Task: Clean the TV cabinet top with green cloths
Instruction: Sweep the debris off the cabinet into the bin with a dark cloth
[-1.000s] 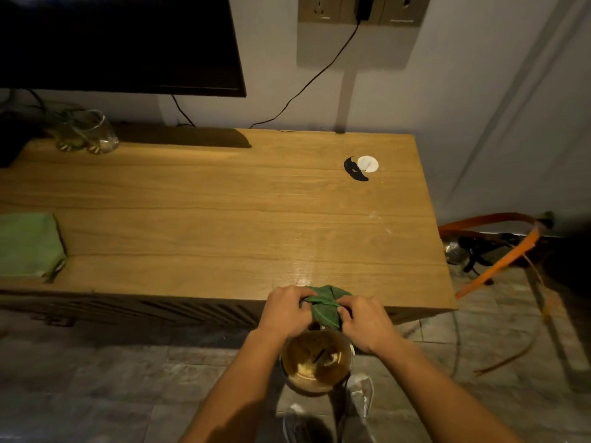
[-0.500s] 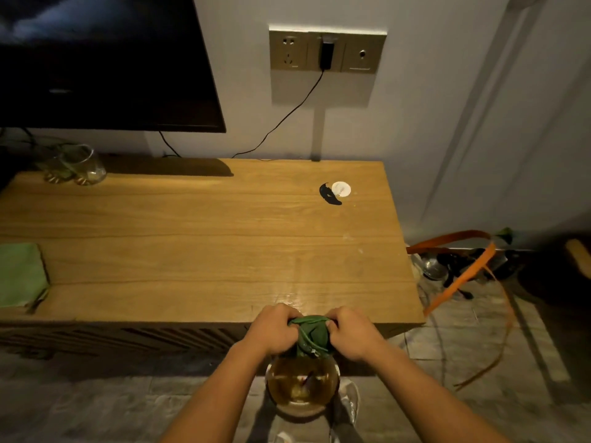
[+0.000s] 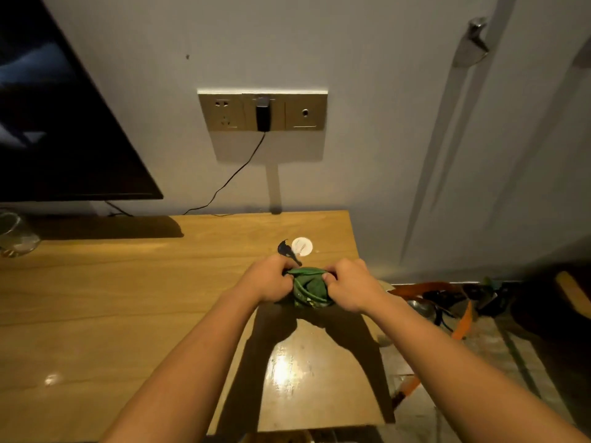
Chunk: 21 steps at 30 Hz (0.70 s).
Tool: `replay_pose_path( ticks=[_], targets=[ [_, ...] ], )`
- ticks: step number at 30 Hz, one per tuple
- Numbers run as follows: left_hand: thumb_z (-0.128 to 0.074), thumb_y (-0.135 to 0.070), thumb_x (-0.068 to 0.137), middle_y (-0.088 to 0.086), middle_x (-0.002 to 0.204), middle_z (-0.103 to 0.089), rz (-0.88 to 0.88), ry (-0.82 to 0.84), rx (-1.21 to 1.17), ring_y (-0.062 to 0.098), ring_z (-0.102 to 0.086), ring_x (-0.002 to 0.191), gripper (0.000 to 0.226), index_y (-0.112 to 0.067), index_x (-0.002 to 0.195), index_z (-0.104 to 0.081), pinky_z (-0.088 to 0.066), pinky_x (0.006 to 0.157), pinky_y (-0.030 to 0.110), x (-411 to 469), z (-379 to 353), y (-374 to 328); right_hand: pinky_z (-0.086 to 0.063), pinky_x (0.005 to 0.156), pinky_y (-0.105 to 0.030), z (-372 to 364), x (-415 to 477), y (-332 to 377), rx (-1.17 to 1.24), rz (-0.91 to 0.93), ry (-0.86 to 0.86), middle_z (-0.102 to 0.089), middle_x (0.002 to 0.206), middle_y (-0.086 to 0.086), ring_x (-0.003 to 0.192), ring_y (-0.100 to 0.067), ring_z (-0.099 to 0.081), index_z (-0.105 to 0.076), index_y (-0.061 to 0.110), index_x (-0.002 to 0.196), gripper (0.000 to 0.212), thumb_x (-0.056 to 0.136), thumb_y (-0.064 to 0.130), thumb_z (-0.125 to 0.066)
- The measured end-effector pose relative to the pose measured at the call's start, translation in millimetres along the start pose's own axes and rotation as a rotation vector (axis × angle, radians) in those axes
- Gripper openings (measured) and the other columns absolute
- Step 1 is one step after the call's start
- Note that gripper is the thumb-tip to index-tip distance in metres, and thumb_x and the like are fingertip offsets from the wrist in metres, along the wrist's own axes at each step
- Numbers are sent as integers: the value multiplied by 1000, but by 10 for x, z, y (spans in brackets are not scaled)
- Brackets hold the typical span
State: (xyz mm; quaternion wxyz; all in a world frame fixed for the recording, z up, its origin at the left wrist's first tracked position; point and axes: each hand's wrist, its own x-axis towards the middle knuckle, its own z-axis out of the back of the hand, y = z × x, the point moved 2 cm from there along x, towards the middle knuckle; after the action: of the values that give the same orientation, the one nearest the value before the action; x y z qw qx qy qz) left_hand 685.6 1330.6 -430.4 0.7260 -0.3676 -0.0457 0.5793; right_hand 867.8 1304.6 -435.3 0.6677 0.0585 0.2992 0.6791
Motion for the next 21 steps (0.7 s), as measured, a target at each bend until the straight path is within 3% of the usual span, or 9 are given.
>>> replay_pose_path(
  ticks=[5,9,15,18,21],
  targets=[
    [-52,-17,91,1,99,-71,-70,-65,95,21,-63,92,29,-27,111,-70,-55,80,36,977,168,-265,-36,70,-29,462,846,-356,16,32,-75,-60,83,-9,86,-29,-56,-70,17,97,28,101,25,-43],
    [-52,-19,90,2,104,-72,-142,-202,174,26,-64,97,33,-28,118,-67,-54,82,43,1705,183,-360,-49,78,-34,626,1550,-693,29,52,-139,-67,100,-11,93,-28,-58,-68,20,116,31,102,28,-42],
    [-53,-22,90,1,103,-72,-122,-249,266,28,-63,95,35,-35,121,-62,-54,82,45,2425,-132,-147,-41,78,-30,493,2280,-1084,51,27,-119,-66,109,-13,91,-23,-49,-66,20,119,30,102,26,-43],
    [-53,-17,89,5,103,-72,-91,-221,252,32,-63,96,32,-30,115,-67,-54,77,43,2593,-265,-9,-44,86,-32,334,2416,-1181,57,14,-51,-66,111,-15,105,-31,-54,-68,18,120,30,101,23,-45],
    [-54,-19,89,6,103,-73,-77,-220,267,34,-62,98,31,-30,115,-68,-54,77,44,2646,-290,46,-43,84,-30,265,2454,-1241,47,2,-54,-69,109,-15,105,-33,-56,-70,19,118,29,100,22,-47]
  ],
)
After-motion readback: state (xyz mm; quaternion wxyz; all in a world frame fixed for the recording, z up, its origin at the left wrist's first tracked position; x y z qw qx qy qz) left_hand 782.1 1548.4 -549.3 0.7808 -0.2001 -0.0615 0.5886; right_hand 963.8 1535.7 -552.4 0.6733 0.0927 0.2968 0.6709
